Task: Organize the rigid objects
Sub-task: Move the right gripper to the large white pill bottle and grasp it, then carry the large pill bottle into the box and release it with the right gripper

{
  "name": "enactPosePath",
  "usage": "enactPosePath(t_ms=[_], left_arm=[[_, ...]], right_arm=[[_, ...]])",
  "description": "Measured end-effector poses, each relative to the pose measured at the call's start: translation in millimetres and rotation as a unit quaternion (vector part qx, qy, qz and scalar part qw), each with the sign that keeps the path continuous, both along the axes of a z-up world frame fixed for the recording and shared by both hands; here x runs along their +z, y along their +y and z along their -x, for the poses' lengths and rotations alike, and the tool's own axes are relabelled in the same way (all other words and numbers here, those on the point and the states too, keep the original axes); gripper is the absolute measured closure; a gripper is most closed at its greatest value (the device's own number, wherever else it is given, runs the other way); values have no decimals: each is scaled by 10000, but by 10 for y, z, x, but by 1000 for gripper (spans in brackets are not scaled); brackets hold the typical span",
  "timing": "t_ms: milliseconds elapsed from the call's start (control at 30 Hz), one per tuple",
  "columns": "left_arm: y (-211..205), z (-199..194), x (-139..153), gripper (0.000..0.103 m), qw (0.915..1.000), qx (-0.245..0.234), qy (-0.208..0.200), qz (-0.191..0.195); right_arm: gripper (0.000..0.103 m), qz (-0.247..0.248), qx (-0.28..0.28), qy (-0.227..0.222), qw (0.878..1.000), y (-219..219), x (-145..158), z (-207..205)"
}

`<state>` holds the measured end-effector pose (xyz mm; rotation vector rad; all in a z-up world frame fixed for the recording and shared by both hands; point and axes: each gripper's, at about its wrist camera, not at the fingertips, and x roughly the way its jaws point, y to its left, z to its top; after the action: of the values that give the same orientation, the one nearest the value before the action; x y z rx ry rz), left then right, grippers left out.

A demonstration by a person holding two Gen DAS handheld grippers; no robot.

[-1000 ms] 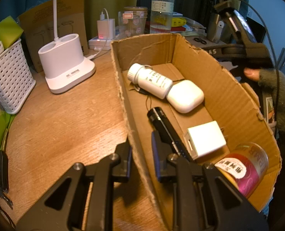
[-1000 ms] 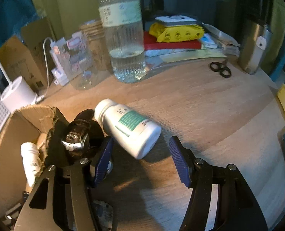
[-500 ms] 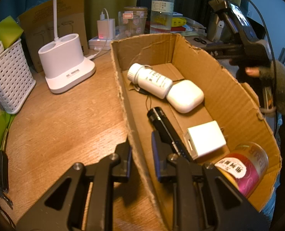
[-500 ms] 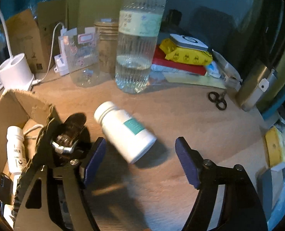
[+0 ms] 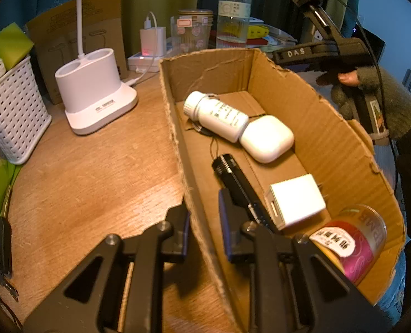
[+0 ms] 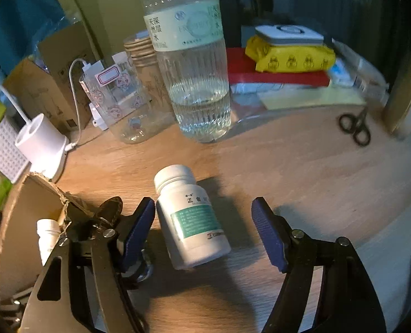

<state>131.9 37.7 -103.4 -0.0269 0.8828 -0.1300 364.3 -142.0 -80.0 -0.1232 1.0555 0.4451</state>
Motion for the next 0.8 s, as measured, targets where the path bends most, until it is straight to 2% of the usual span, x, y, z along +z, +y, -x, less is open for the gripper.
enactPosePath(t_ms=[133,233,367,633,800], left_arm=[[0,0,0,84,10000,1,0,0],[1,0,0,84,10000,1,0,0],[-1,0,1,84,10000,1,1,1],[0,0,1,84,10000,6,1,2],[1,0,1,84,10000,7,2,2]], right_arm=[[55,-290,-49,151,9995,-48,-51,8],[55,-429,-165,199,9987,-99,-79,24],[56,-210,-397,63,9990,-141,-26,104],[56,-335,-458,-508,9971,-261,397,500],[56,-384,-249,-884,9950,-129,678,850]])
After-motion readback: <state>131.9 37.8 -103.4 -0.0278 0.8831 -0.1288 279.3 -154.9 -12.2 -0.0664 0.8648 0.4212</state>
